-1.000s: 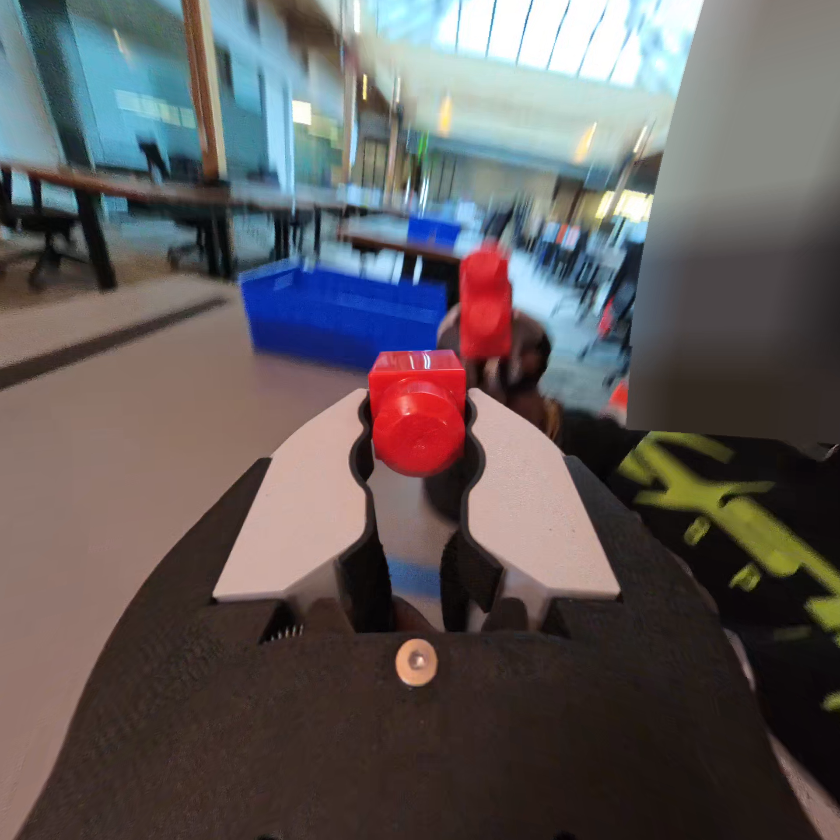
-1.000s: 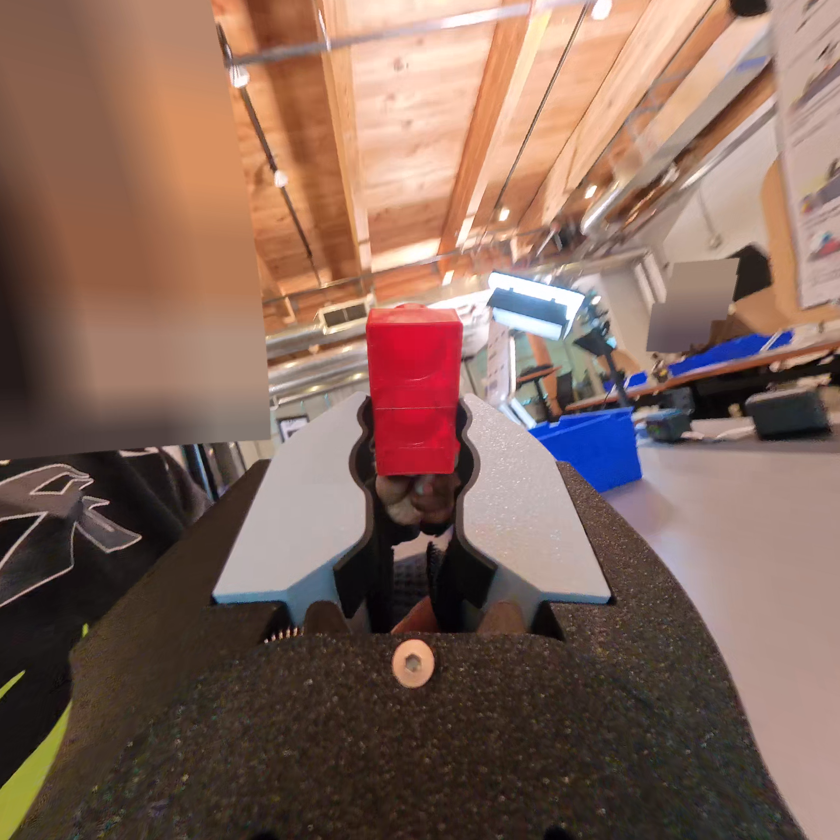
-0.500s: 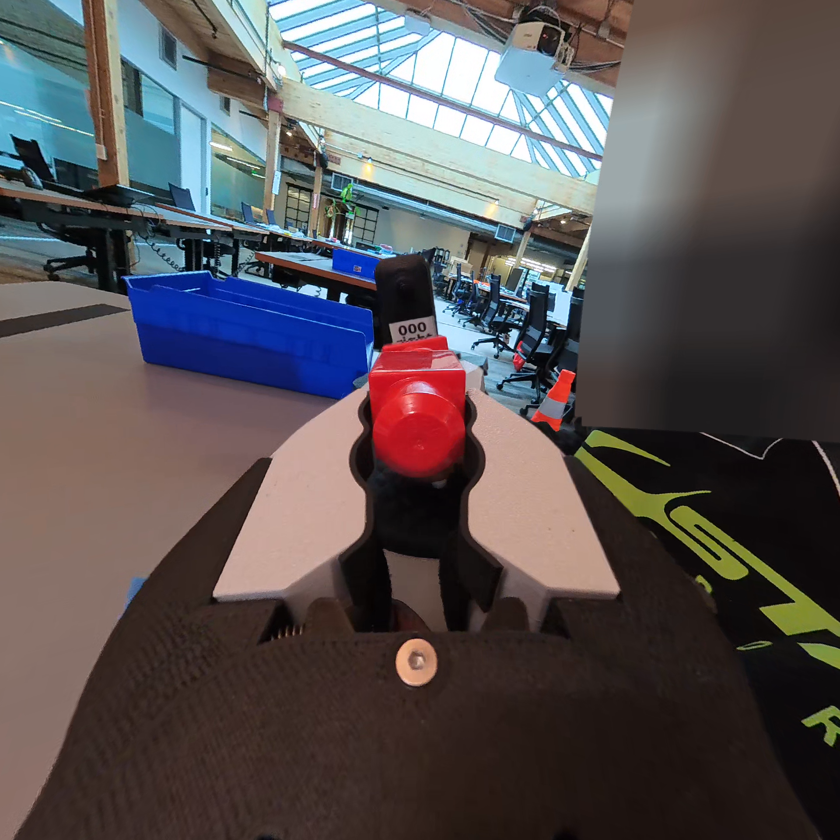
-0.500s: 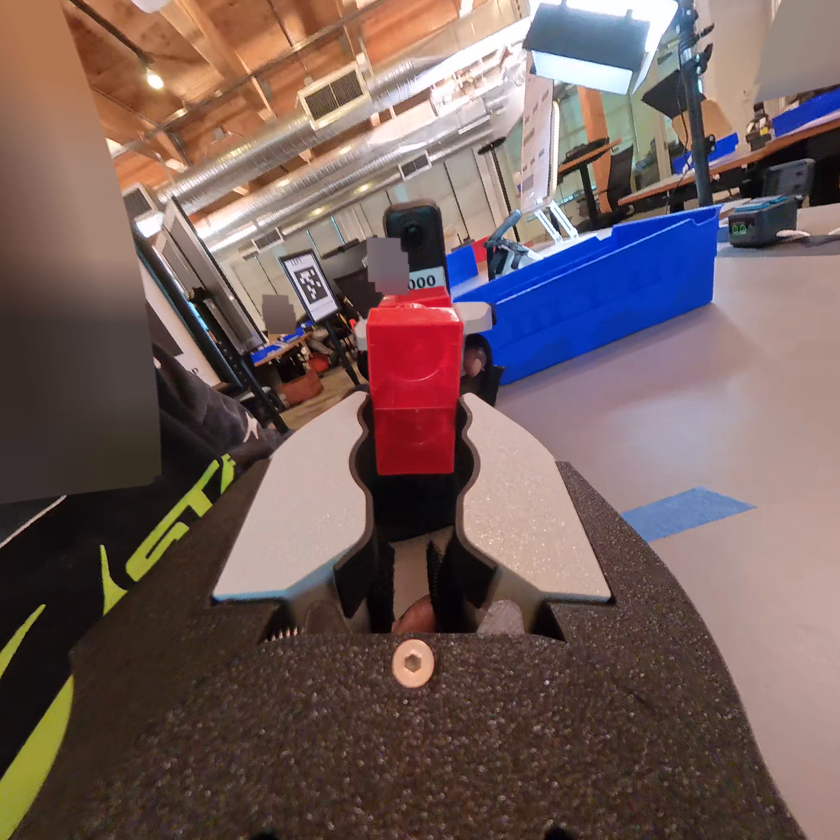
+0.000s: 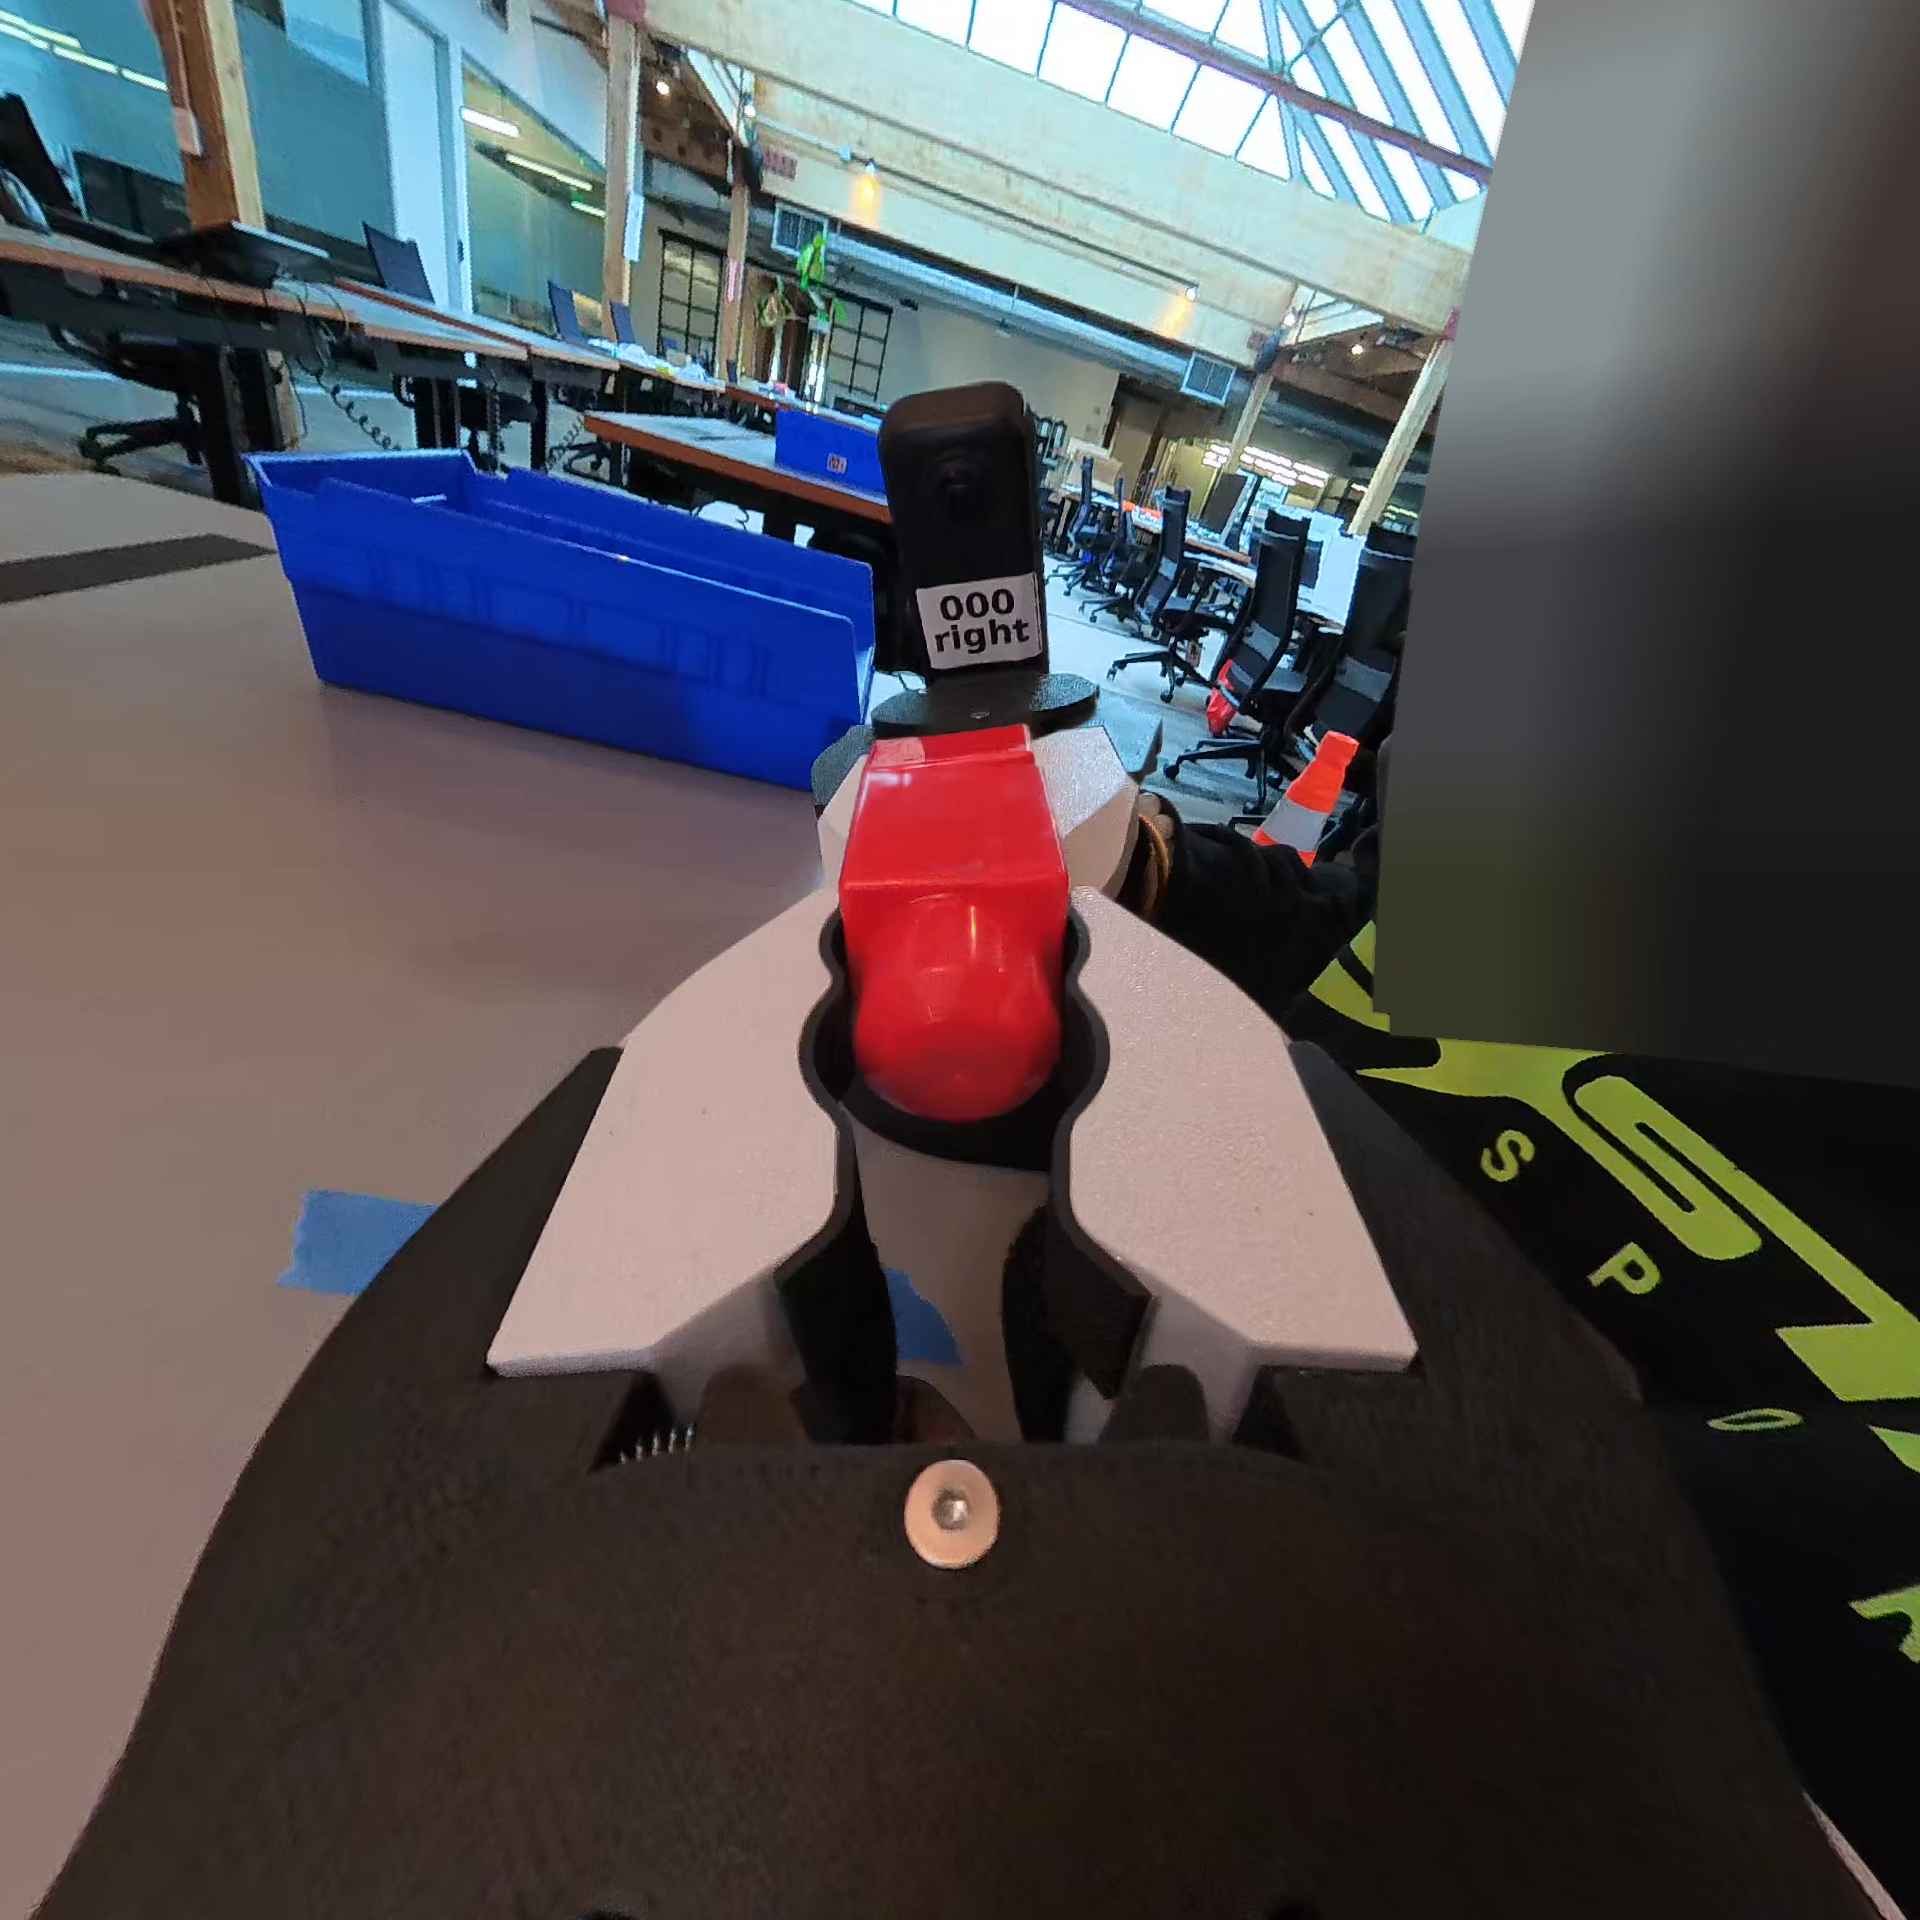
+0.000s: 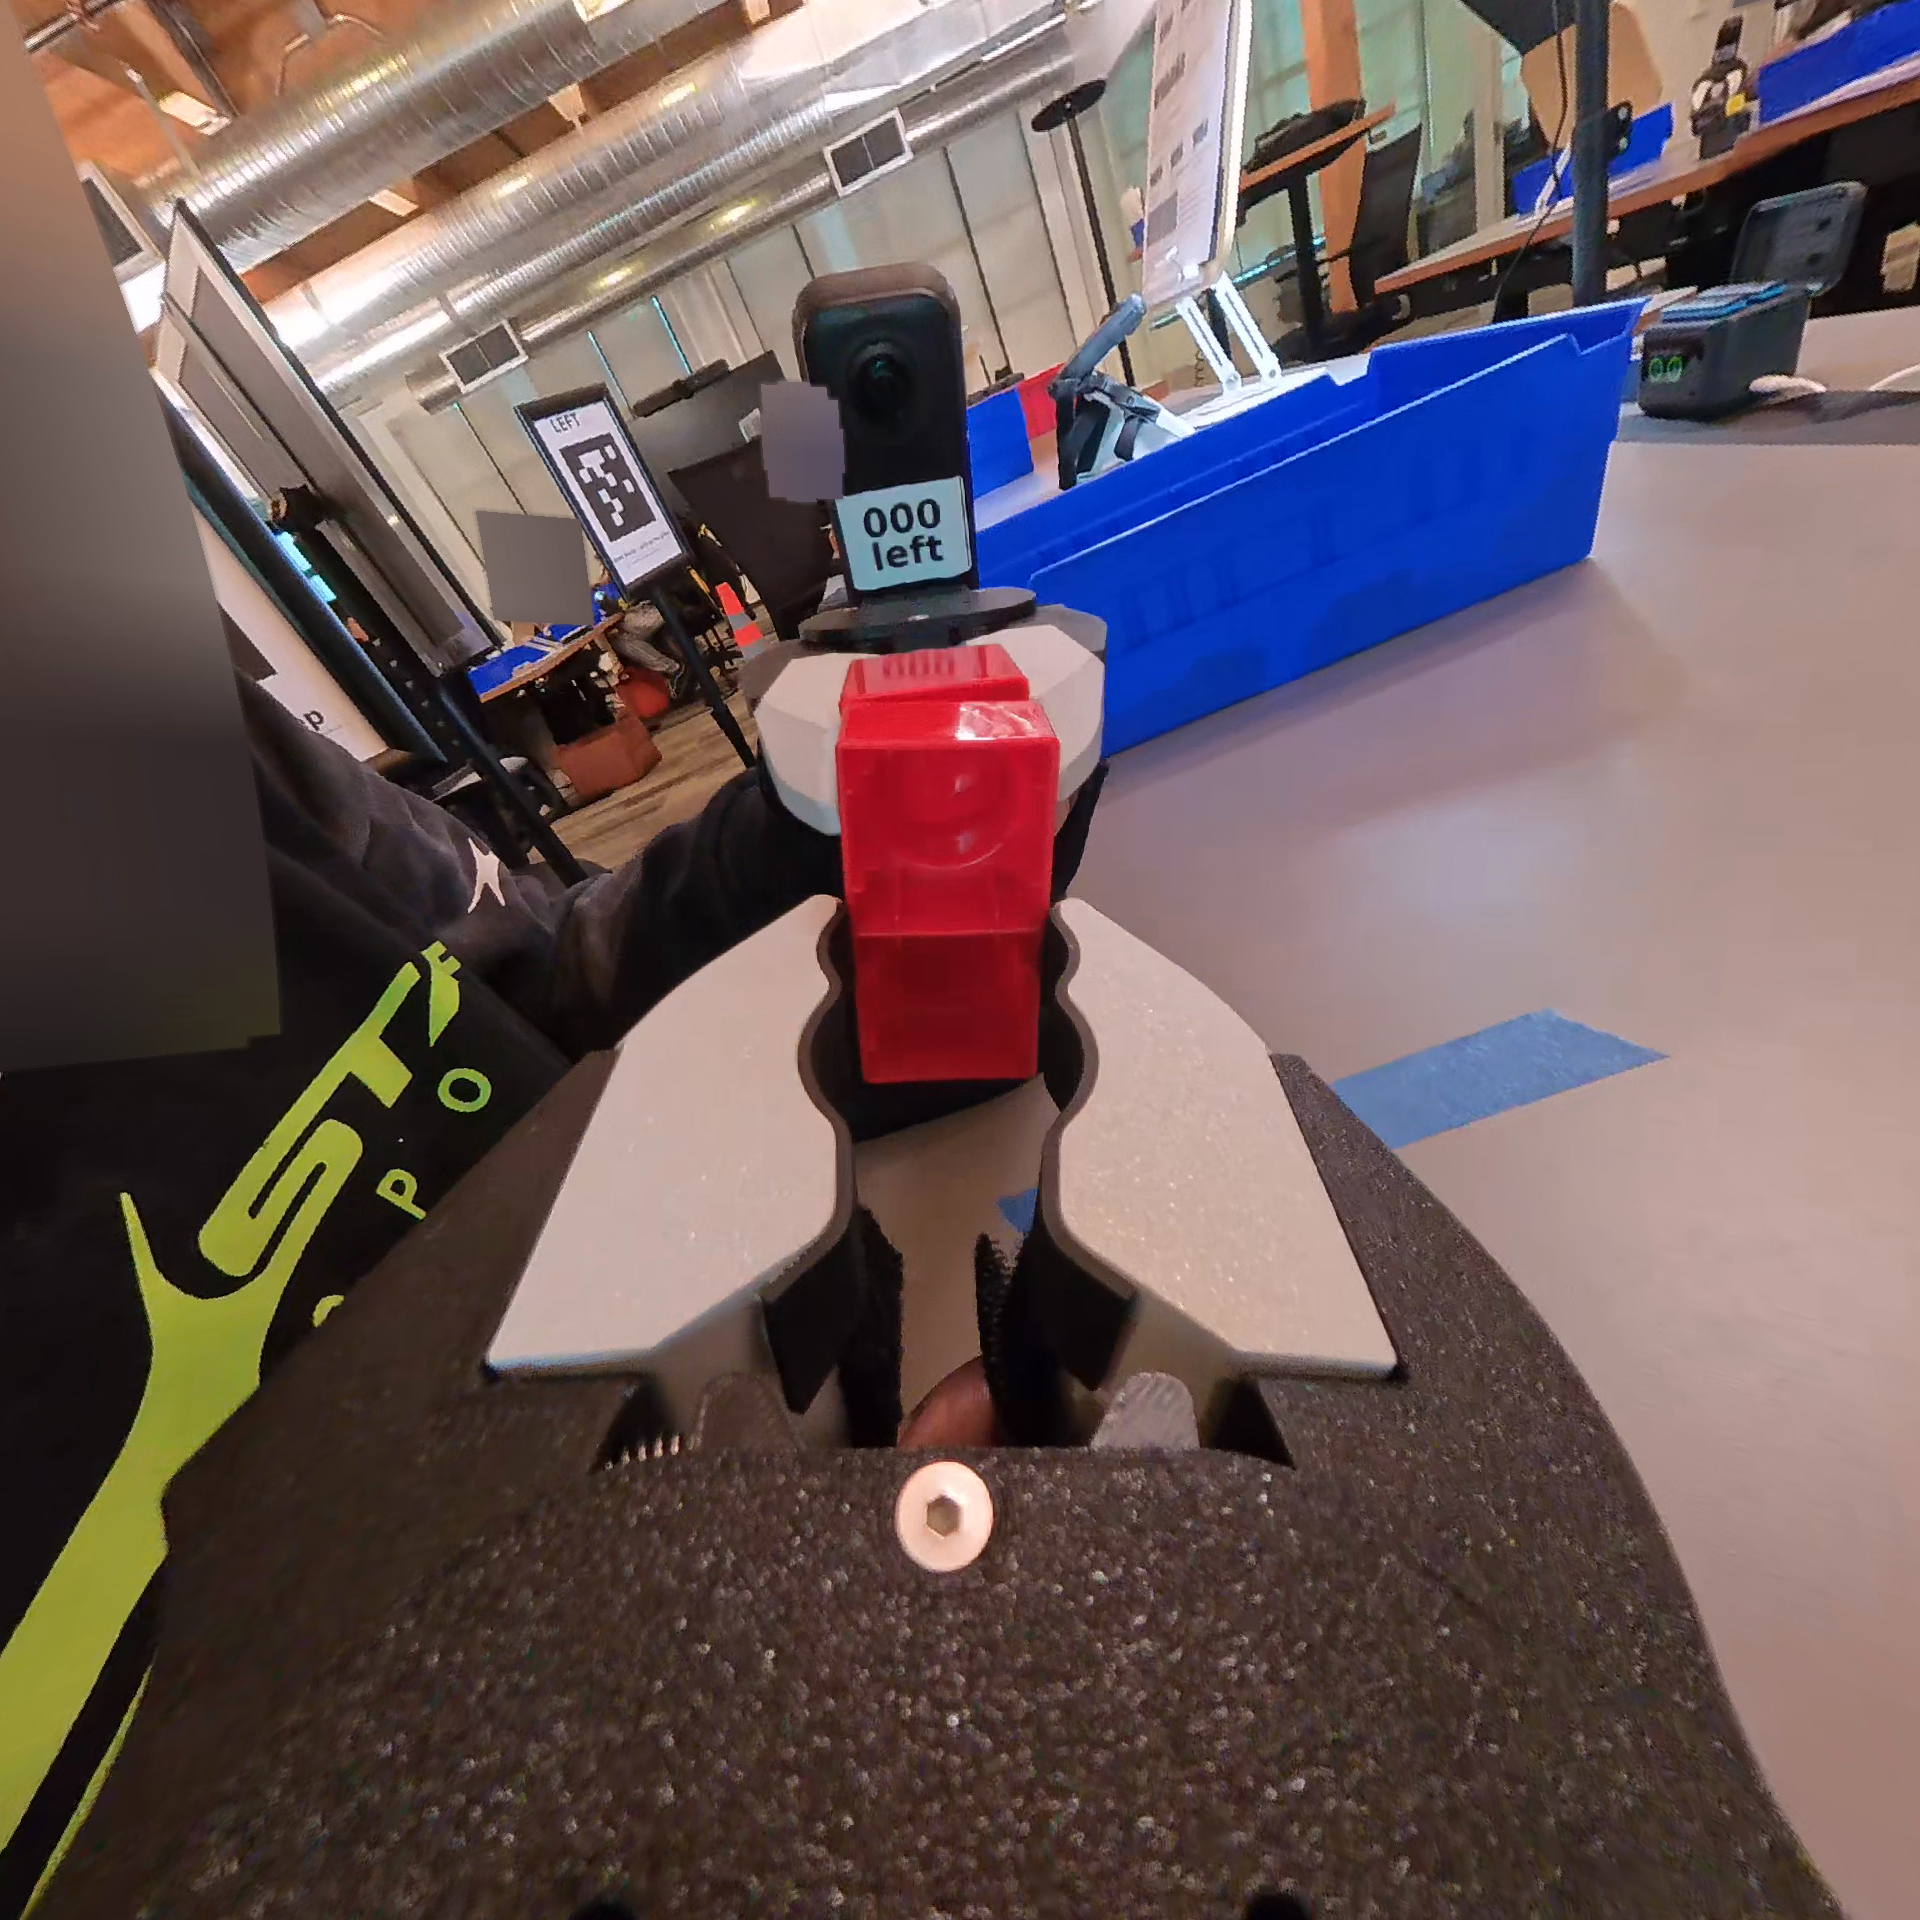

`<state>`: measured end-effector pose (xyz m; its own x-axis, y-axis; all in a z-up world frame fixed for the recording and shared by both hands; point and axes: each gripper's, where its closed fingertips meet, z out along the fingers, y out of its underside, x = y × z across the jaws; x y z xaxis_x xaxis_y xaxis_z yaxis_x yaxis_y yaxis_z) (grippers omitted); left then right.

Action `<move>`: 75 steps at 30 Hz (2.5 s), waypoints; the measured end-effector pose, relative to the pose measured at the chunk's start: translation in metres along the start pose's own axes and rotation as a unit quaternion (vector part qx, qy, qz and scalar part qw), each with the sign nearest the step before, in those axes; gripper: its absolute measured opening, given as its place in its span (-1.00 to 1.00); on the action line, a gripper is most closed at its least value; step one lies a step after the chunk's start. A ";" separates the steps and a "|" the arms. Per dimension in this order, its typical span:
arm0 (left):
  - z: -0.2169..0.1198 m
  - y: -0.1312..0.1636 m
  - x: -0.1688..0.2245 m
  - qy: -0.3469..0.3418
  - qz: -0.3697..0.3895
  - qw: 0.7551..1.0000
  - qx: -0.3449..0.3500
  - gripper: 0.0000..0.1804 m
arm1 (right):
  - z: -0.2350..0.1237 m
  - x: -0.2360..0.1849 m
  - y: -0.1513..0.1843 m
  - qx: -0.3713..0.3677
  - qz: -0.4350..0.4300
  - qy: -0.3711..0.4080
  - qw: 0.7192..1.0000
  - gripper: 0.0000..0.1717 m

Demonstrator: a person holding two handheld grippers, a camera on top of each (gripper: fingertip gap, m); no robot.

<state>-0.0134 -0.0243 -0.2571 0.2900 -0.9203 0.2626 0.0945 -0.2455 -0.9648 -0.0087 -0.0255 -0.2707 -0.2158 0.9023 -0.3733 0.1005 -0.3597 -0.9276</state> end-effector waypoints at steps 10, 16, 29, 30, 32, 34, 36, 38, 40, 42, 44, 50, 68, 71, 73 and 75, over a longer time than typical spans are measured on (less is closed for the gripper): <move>0.002 0.016 0.005 0.032 -0.045 0.997 -0.049 -0.61 | 0.000 0.000 0.021 -0.091 -0.023 0.003 0.996 -0.60; 0.005 0.024 0.004 0.029 -0.052 0.995 -0.076 -0.61 | -0.004 0.003 0.032 -0.139 -0.044 0.019 0.989 -0.60; 0.001 0.002 0.001 0.022 -0.055 0.998 -0.006 -0.53 | 0.001 0.002 0.012 -0.062 -0.006 0.006 0.998 -0.59; -0.003 -0.008 -0.004 0.004 -0.055 0.998 0.028 -0.45 | 0.001 0.002 0.000 -0.017 0.014 -0.001 1.000 -0.59; -0.012 -0.024 -0.010 -0.022 -0.052 0.995 0.077 -0.29 | -0.005 0.005 -0.024 0.079 0.057 -0.010 0.995 -0.59; -0.011 -0.028 -0.010 -0.032 -0.049 0.994 0.095 -0.22 | -0.010 0.007 -0.040 0.155 0.086 -0.019 0.984 -0.59; 0.000 -0.024 -0.003 -0.018 -0.049 0.995 0.086 -0.26 | -0.009 0.006 -0.045 0.190 0.094 -0.016 0.977 -0.59; 0.012 -0.016 0.002 -0.015 -0.053 0.996 0.069 -0.33 | -0.005 0.001 -0.048 0.210 0.088 -0.019 0.973 -0.59; 0.017 -0.009 0.005 -0.011 -0.047 0.998 0.051 -0.51 | -0.001 -0.003 -0.049 0.221 0.080 -0.020 0.972 -0.59; 0.015 -0.011 0.006 -0.012 -0.031 0.998 0.057 -0.61 | 0.002 -0.005 -0.047 0.215 0.070 -0.017 0.974 -0.59; 0.013 -0.012 0.007 -0.010 -0.027 0.998 0.061 -0.61 | 0.002 -0.006 -0.046 0.207 0.063 -0.017 0.976 -0.59; 0.015 -0.010 0.008 -0.003 -0.030 0.998 0.058 -0.61 | 0.001 -0.008 -0.043 0.200 0.040 -0.008 0.979 -0.60; -0.011 0.013 -0.061 -0.351 0.178 0.913 -0.110 -0.61 | -0.038 0.036 -0.061 0.034 -0.201 0.277 0.939 -0.38; -0.010 0.019 -0.064 -0.368 0.201 0.897 -0.143 -0.61 | -0.020 0.030 -0.063 -0.006 -0.256 0.291 0.922 -0.36; -0.009 0.021 -0.062 -0.364 0.208 0.896 -0.148 -0.61 | -0.011 0.033 -0.062 -0.031 -0.269 0.296 0.916 -0.38; -0.009 0.021 -0.063 -0.369 0.215 0.891 -0.154 -0.61 | -0.008 0.040 -0.062 -0.048 -0.274 0.308 0.910 -0.41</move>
<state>-0.0386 0.0255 -0.2939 0.7944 -0.5266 -0.3028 -0.4089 -0.0950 -0.9076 -0.0158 0.0346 -0.2282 0.3225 0.9130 0.2497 0.2321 0.1795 -0.9560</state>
